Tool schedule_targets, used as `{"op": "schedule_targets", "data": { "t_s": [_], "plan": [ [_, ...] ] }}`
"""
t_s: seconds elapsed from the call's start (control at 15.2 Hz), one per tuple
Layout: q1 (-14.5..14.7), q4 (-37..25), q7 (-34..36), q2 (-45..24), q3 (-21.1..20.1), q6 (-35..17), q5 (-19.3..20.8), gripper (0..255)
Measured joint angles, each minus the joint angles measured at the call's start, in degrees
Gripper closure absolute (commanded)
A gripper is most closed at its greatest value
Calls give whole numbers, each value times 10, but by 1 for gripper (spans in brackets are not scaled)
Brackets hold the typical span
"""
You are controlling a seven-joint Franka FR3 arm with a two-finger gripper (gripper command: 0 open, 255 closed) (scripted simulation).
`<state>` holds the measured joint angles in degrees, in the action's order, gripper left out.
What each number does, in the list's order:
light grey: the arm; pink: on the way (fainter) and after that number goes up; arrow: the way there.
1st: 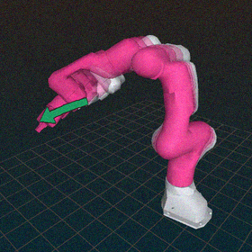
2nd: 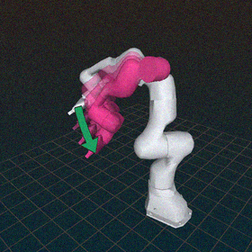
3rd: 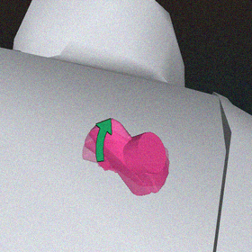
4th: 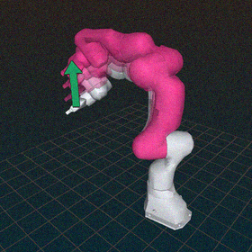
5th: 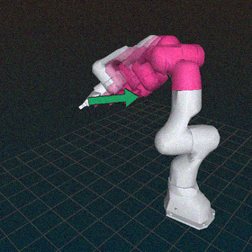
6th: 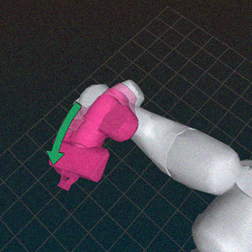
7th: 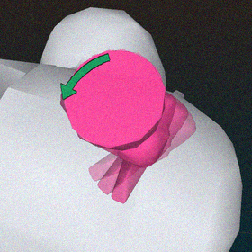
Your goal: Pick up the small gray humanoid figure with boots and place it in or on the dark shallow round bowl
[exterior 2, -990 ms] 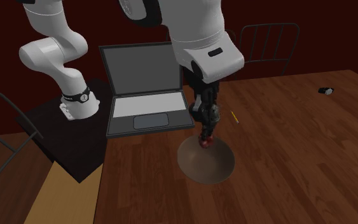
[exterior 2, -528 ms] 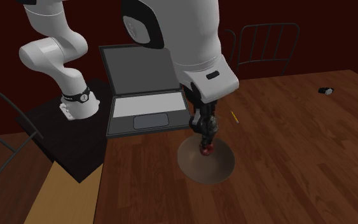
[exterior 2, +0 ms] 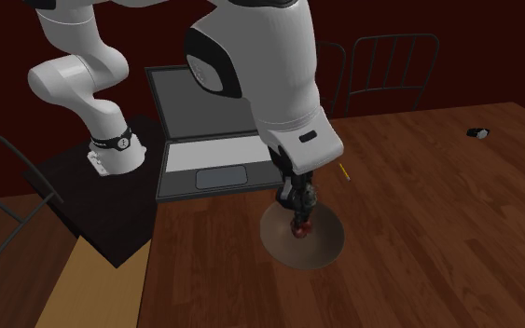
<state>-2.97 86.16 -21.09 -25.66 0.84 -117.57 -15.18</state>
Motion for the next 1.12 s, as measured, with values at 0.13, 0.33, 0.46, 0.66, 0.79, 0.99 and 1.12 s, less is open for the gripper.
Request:
{"op": "schedule_targets", "data": {
  "t_s": [0.13, 0.33, 0.46, 0.66, 0.79, 0.99, 1.12],
  "plan": [
    [0, 1, 0, 0, 0, -1, 0, 255],
    [0, 1, 0, 0, 0, -1, 0, 255],
    [0, 1, 0, 0, 0, -1, 0, 0],
    [0, 0, 0, 0, 0, -1, 0, 0],
    [0, 0, 0, 0, 0, -1, 0, 0],
    [-3, -23, 4, 10, 2, 32, 3, 0],
    [-6, -30, 4, 21, 3, 50, 4, 0]
  ]
}}
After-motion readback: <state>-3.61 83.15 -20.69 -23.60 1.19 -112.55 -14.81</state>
